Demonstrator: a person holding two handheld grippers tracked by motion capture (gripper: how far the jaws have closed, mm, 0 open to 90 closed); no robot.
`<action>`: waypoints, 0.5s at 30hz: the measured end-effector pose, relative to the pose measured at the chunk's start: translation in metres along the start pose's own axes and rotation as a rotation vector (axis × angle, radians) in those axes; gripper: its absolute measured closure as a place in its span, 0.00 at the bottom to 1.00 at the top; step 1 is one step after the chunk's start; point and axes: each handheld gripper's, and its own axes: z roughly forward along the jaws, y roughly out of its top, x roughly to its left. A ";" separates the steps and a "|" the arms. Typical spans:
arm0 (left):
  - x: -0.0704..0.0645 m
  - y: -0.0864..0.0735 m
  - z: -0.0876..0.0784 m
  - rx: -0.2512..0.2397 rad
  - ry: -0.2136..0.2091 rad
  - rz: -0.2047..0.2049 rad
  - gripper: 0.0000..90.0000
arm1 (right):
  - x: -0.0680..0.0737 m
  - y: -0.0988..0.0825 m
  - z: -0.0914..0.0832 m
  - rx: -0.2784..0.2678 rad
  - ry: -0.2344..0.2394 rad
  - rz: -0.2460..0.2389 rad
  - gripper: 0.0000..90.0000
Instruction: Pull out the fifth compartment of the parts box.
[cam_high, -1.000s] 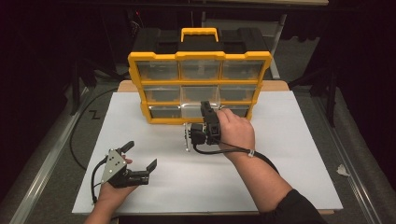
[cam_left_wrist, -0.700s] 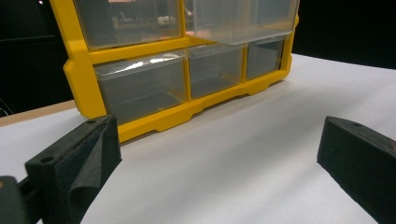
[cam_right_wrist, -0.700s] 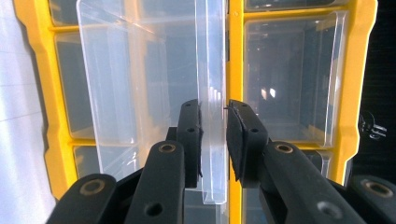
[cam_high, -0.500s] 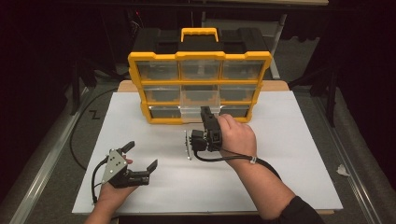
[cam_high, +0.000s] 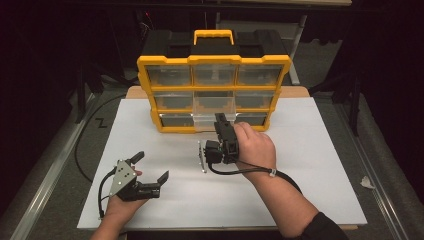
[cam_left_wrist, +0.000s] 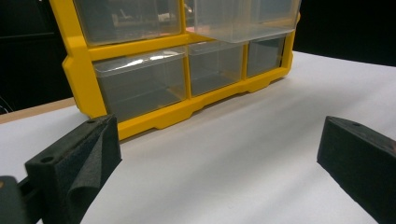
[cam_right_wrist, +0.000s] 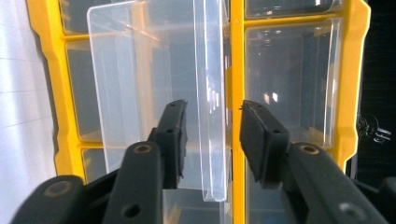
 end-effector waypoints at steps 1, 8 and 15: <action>0.000 0.000 0.000 0.000 0.001 0.000 0.00 | 0.000 0.000 -0.003 0.001 0.004 0.003 0.67; 0.000 -0.001 0.001 0.010 0.014 -0.008 0.00 | 0.004 -0.009 -0.015 -0.015 0.016 -0.001 0.54; 0.001 -0.001 0.001 0.014 0.023 -0.013 0.00 | 0.017 -0.020 -0.022 -0.022 0.037 -0.009 0.49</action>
